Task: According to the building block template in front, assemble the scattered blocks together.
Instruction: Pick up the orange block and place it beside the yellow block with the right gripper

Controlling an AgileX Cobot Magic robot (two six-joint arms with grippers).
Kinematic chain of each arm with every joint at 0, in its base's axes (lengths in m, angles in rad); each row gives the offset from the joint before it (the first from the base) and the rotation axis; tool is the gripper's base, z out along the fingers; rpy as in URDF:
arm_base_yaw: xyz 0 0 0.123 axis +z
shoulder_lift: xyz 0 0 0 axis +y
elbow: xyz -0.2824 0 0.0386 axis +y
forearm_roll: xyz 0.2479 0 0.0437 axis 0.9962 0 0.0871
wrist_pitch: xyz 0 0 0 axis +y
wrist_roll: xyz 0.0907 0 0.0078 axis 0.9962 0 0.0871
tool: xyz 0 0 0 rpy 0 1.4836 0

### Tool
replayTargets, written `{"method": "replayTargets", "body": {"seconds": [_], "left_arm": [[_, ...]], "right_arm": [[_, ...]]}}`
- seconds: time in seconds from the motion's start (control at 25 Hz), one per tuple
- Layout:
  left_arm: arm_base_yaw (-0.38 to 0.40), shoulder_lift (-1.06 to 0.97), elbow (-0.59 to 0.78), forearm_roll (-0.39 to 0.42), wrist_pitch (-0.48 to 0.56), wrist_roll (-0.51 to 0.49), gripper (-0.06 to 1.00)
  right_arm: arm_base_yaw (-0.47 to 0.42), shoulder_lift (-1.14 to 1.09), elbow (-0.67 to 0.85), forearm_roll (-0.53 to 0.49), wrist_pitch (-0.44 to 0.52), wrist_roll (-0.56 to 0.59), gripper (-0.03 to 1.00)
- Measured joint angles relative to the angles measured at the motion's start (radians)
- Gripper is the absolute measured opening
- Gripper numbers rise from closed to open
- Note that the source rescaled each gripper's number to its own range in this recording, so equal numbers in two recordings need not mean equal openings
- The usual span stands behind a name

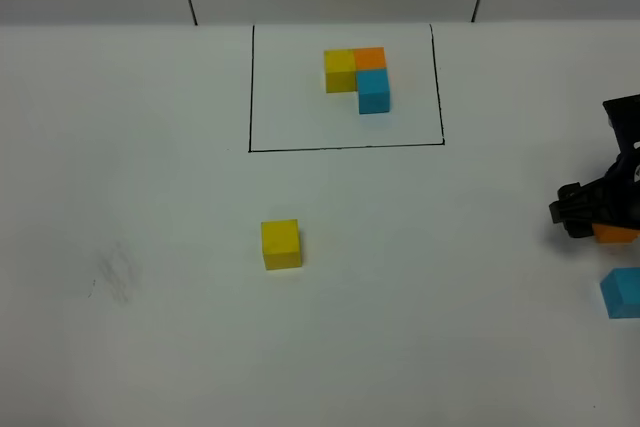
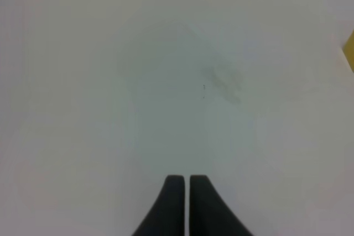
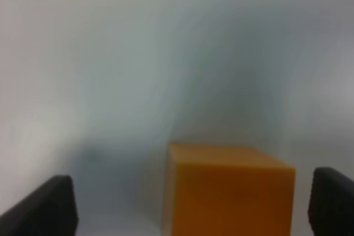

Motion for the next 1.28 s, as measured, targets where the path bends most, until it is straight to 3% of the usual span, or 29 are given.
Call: {"method": "replayTargets", "body": {"seconds": [0.2, 0.32, 0.6, 1.28], "left_arm": [[0.000, 0.000, 0.000, 0.000, 0.000, 0.000, 0.00], [0.000, 0.000, 0.000, 0.000, 0.000, 0.000, 0.00], [0.000, 0.000, 0.000, 0.000, 0.000, 0.001, 0.00], [0.000, 0.000, 0.000, 0.000, 0.000, 0.001, 0.00]], "right_arm": [[0.000, 0.007, 0.000, 0.000, 0.004, 0.000, 0.84], [0.000, 0.015, 0.000, 0.000, 0.004, 0.001, 0.78], [-0.001, 0.057, -0.002, -0.001, 0.001, 0.002, 0.47], [-0.001, 0.015, -0.006, -0.001, -0.024, -0.042, 0.47]]}}
